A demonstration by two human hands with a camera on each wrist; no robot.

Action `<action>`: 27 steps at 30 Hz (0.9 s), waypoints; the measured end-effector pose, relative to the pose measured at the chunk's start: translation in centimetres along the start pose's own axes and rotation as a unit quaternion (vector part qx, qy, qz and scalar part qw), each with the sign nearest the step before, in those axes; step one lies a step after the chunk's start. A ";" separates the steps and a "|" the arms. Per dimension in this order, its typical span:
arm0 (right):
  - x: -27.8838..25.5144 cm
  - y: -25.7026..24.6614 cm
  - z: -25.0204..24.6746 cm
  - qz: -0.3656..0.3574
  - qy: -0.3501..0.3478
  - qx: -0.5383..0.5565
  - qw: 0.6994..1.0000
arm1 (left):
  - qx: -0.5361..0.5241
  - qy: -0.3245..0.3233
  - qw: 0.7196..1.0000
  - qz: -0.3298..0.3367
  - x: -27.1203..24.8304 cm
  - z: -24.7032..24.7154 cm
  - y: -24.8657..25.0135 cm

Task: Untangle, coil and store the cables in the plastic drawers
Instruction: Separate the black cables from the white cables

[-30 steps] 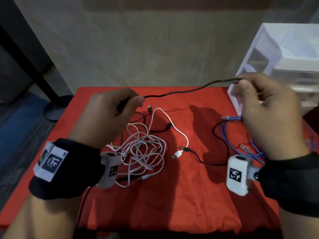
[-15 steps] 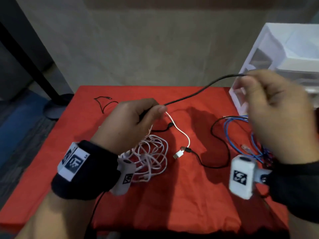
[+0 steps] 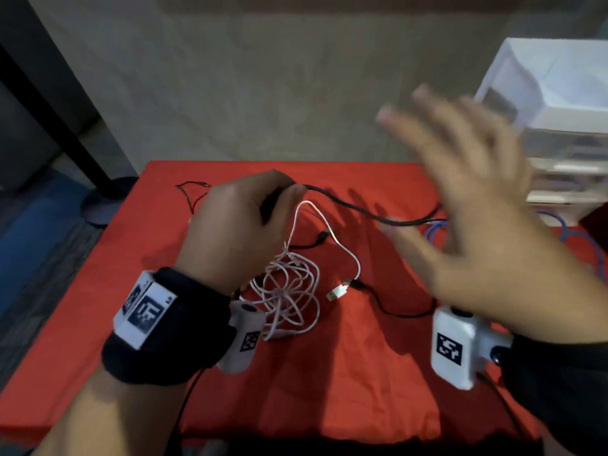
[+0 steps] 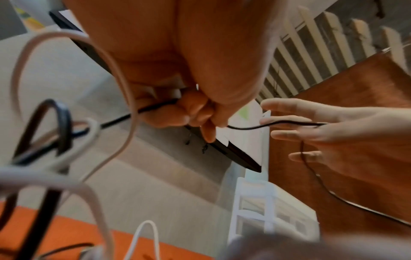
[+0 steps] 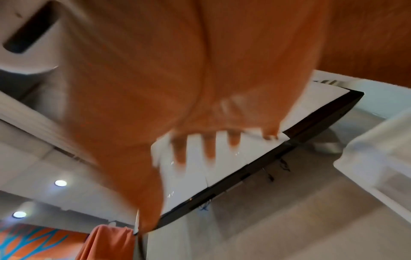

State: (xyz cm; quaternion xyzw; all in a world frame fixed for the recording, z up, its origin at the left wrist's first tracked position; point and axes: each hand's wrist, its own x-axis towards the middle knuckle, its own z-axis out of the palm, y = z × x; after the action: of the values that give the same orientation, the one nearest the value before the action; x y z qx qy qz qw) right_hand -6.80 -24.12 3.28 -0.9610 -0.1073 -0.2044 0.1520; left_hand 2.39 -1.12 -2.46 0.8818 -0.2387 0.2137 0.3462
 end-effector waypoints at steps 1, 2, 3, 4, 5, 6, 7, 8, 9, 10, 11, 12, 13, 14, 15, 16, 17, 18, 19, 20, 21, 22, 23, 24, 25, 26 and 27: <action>-0.3 0.1 0.0 -0.012 -0.064 0.010 0.998 | 0.024 0.007 0.999 -0.026 0.0 0.0 -0.7; -0.6 0.4 0.0 -0.016 -0.110 0.035 0.993 | 0.042 0.014 0.998 -0.049 0.0 -0.1 -1.3; -0.8 0.7 0.1 -0.009 -0.132 0.060 0.989 | 0.050 0.019 0.997 -0.060 -0.1 -0.3 -1.5; -0.8 0.8 0.4 0.004 -0.127 0.069 0.990 | 0.044 0.020 0.997 -0.057 -0.2 -0.4 -1.3; -0.6 0.8 0.7 0.017 -0.109 0.064 0.992 | 0.022 0.014 0.999 -0.042 -0.2 -0.6 -0.6; -0.3 0.8 1.2 0.022 -0.093 0.055 0.994 | -0.009 0.000 1.000 -0.022 -0.3 -0.6 0.5; 0.0 0.7 1.7 0.017 -0.086 0.053 0.995 | -0.042 -0.020 0.999 -0.001 -0.4 -0.7 1.7; 0.3 0.6 2.2 0.010 -0.087 0.061 0.994 | -0.068 -0.044 0.997 0.019 -0.5 -0.7 2.7; 0.4 0.6 2.6 0.004 -0.092 0.084 0.992 | -0.083 -0.070 0.994 0.032 -0.6 -0.6 3.4; 0.4 0.7 2.7 0.007 -0.104 0.118 0.987 | -0.087 -0.098 0.991 0.037 -0.7 -0.4 3.6; 0.2 1.0 2.6 0.025 -0.113 0.152 0.982 | -0.084 -0.122 0.988 0.033 -0.8 -0.3 3.4; 0.1 1.5 2.2 0.043 -0.106 0.178 0.977 | -0.073 -0.142 0.987 0.025 -0.9 -0.2 2.9; -0.1 2.1 1.6 0.057 -0.074 0.191 0.977 | -0.056 -0.160 0.985 0.016 -1.0 -0.2 2.3; -0.2 2.9 1.1 0.074 -0.026 0.196 0.977 | -0.038 -0.173 0.984 0.008 -1.0 -0.2 1.6; -0.2 3.7 0.5 0.096 0.024 0.200 0.975 | -0.024 -0.179 0.983 -0.001 -0.9 -0.4 0.9; -0.2 4.4 0.2 0.120 0.063 0.205 0.969 | -0.011 -0.180 0.984 -0.008 -0.7 -0.6 0.2; -0.2 5.0 0.1 0.138 0.087 0.206 0.965 | 0.001 -0.176 0.984 -0.014 -0.4 -0.9 -0.4; -0.2 5.3 0.2 0.147 0.090 0.206 0.963 | 0.010 -0.169 0.985 -0.019 -0.2 -1.2 -0.9; -0.2 5.4 0.5 0.150 0.078 0.208 0.963 | 0.013 -0.158 0.987 -0.021 0.0 -1.5 -1.3; -0.3 5.3 0.8 0.148 0.061 0.208 0.965 | 0.013 -0.143 0.989 -0.025 0.1 -1.6 -1.4; -0.3 5.2 1.2 0.144 0.040 0.204 0.968 | 0.007 -0.124 0.992 -0.029 0.1 -1.6 -1.4; -0.4 5.2 1.5 0.140 0.015 0.189 0.972 | -0.005 -0.106 0.994 -0.034 0.1 -1.5 -1.2; -0.4 5.4 1.8 0.136 -0.018 0.168 0.976 | -0.023 -0.090 0.995 -0.038 0.1 -1.3 -0.9; -0.5 5.6 2.0 0.137 -0.059 0.143 0.979 | -0.045 -0.082 0.995 -0.041 0.0 -1.0 -0.5; -0.7 5.8 2.1 0.139 -0.108 0.115 0.978 | -0.063 -0.083 0.994 -0.042 -0.1 -0.6 -0.2; -0.8 5.8 2.3 0.140 -0.157 0.088 0.974 | -0.075 -0.094 0.992 -0.043 -0.3 -0.3 0.1; -1.1 5.8 2.7 0.141 -0.202 0.066 0.967 | -0.080 -0.114 0.989 -0.042 -0.5 0.0 0.4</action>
State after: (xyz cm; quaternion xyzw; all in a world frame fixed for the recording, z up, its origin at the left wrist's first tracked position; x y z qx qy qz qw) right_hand -5.25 -28.76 -0.94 -0.9756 -0.0124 0.0252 0.2179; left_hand 1.82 -1.27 -2.55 0.8790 -0.2558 0.0778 0.3948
